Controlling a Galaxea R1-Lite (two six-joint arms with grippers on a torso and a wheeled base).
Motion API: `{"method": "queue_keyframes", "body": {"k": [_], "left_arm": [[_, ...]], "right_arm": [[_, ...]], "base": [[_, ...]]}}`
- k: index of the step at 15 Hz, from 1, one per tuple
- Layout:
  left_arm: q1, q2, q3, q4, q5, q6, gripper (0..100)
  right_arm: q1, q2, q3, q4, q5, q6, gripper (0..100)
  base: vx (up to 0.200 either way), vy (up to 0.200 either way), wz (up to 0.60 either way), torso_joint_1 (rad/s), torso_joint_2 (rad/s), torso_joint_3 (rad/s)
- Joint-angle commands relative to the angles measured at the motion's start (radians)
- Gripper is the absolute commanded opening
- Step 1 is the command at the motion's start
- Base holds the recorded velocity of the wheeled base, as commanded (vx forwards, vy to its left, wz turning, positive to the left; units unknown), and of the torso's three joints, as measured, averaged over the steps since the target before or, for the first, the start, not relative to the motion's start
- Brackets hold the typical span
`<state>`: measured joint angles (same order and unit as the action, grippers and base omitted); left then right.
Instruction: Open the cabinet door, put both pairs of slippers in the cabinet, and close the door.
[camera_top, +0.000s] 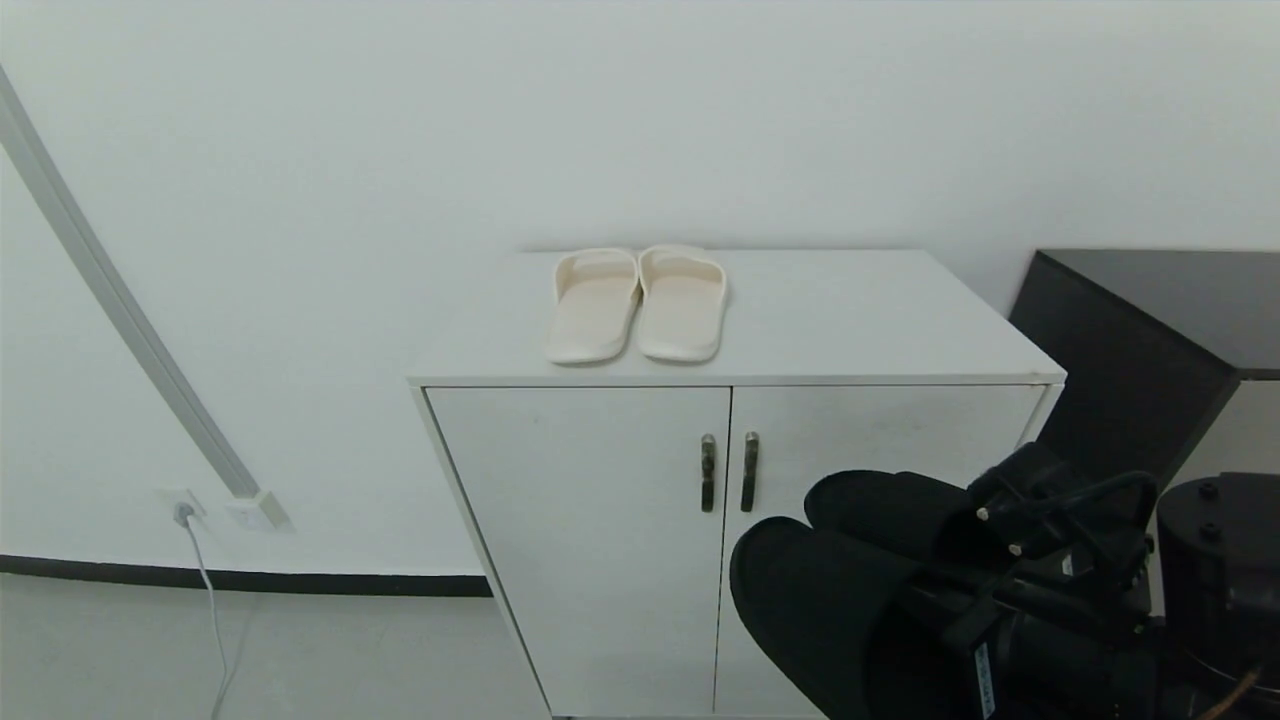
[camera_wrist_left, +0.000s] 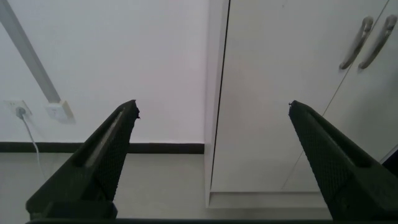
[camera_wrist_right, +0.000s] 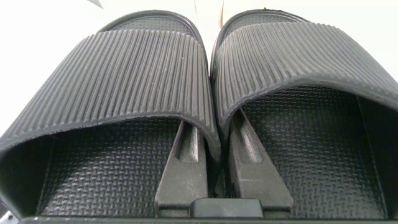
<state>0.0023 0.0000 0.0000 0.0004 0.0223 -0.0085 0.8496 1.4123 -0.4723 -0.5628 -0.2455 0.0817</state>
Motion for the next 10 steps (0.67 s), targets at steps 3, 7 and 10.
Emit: {"method": "queue_keyframes", "body": {"k": [3,7,10], "left_arm": [[0.001,0.0,0.0,0.0,0.001,-0.001,100],[0.001,0.0,0.0,0.0,0.001,-0.001,100],[0.001,0.0,0.0,0.0,0.001,-0.001,100]], "right_arm": [[0.0,0.005,0.003,0.0,0.0,0.001,0],[0.0,0.004,0.001,-0.002,0.0,0.0,0],[0.0,0.0,0.001,-0.009,-0.001,0.0,0]], "base": [[0.0,0.0,0.0,-0.175,0.5,0.321],[0.0,0.0,0.0,-0.156,0.48,0.331],[0.0,0.0,0.0,-0.129,0.47,0.336]]}}
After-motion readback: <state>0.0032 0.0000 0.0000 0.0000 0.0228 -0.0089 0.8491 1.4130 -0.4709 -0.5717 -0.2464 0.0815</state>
